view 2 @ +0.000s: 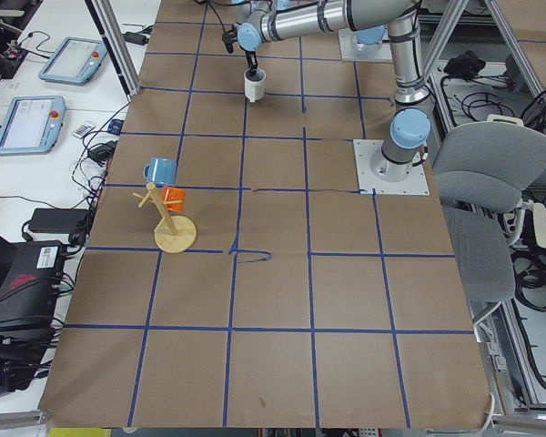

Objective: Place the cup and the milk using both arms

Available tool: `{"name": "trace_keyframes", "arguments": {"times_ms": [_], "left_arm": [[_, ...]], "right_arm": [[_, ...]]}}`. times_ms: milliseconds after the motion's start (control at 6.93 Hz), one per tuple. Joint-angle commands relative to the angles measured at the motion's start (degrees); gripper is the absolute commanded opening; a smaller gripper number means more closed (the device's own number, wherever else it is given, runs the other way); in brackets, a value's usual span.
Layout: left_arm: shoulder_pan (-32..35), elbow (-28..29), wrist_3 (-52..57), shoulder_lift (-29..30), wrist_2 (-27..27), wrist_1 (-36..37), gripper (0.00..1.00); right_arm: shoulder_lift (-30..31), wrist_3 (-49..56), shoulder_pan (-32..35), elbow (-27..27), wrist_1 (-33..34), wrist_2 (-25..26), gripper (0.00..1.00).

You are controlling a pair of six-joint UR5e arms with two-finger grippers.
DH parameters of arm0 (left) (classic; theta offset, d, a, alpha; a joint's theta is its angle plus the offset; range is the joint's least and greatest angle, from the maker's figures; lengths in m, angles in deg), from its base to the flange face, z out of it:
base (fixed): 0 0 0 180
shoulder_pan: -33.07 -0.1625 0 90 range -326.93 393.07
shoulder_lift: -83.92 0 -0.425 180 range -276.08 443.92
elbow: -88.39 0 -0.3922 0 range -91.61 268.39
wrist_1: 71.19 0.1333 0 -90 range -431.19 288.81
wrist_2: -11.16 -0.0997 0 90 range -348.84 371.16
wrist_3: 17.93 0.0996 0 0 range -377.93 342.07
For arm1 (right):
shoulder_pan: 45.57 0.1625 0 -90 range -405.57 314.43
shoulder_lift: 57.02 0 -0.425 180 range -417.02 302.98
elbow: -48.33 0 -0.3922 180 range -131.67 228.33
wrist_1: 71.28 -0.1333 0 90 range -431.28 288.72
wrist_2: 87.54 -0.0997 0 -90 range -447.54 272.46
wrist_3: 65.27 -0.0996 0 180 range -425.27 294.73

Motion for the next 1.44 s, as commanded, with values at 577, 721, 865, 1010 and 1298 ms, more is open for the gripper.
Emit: {"name": "trace_keyframes", "arguments": {"times_ms": [577, 721, 865, 1010, 1298], "left_arm": [[2.28, 1.08, -0.48, 1.98, 0.36, -0.54, 0.0], [2.28, 2.14, -0.74, 3.21, 0.36, -0.46, 0.0], [2.28, 3.02, -0.75, 4.09, 0.36, -0.37, 0.0], [2.28, 3.38, -0.75, 4.28, 0.28, -0.37, 0.0], [2.19, 3.47, 0.04, 3.67, -0.34, -0.19, 0.99]], "right_arm": [[0.02, 0.06, -0.13, -0.14, 1.13, -4.87, 0.82], [0.02, -0.02, -0.13, -0.05, 1.13, -4.79, 0.74], [0.02, 0.06, -0.22, 0.04, 1.13, -4.7, 0.65], [0.02, -0.02, -0.22, -0.05, 1.13, -4.7, 0.58], [0.11, -0.2, -0.22, -0.31, 0.87, -4.78, 0.35]]}}
